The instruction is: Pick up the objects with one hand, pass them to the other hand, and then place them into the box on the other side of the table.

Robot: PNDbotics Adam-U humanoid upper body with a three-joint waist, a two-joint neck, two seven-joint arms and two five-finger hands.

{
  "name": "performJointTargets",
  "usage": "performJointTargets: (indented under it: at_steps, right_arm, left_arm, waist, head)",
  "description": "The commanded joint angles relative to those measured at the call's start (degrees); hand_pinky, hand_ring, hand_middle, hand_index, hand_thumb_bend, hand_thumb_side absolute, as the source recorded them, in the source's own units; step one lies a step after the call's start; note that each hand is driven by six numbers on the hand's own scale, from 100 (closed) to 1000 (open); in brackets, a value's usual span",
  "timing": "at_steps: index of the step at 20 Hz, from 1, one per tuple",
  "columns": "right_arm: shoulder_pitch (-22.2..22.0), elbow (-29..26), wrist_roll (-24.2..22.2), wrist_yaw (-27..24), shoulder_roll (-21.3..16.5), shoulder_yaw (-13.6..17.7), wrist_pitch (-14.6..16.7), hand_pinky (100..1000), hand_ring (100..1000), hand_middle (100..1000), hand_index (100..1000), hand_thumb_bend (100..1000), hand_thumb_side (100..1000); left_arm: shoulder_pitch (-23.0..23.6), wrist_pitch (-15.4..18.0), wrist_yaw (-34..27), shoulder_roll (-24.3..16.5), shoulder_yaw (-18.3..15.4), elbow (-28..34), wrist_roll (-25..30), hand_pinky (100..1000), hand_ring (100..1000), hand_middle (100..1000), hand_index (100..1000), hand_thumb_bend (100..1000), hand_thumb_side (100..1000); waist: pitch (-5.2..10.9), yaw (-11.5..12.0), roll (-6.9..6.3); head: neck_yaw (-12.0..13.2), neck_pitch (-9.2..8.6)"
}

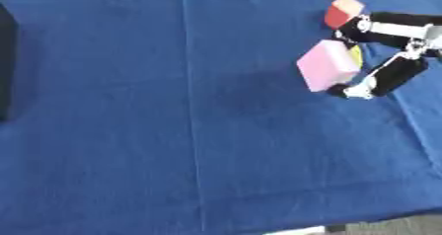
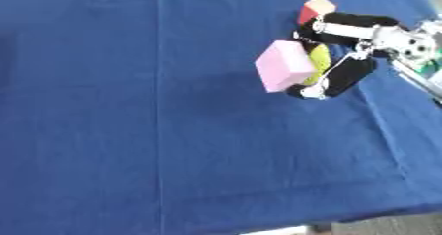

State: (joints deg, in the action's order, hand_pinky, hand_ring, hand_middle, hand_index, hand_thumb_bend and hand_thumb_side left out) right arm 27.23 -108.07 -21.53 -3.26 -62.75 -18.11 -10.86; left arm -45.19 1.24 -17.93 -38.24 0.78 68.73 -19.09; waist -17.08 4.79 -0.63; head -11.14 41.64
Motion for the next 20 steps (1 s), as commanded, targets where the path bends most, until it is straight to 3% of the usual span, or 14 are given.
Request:
performJointTargets:
  at_steps: [1,10,20]
  right_arm:
    - [1.99,-0.41,0.95,1.11,0.98,-0.23,-2.17,789,611,519,534,256,100]
    - [6.33,2.10,3.73,4.37,9.27,-2.63,-4.84,783,605,517,535,245,100]
    - [9.74,4.14,5.79,7.45,16.93,-3.45,-6.66,780,602,513,533,241,100]
  left_arm:
    - [-0.53,-0.72,2.34,-2.75,0.37,3.20,1.11,858,853,805,853,431,712]
    - [-0.09,-4.73,5.76,-3.41,3.23,11.64,4.91,851,845,798,847,428,699]
    - [0.87,-8.75,8.22,-4.59,6.34,16.28,9.65,846,835,780,840,413,702]
  waist:
    - [1.66,0.17,0.07]
    - [1.72,0.85,-0.18]
    - [2.01,0.90,-0.15]
  head:
    - [0.22,-0.57]
    - [0.35,-0.42]
    - [0.95,-0.30]
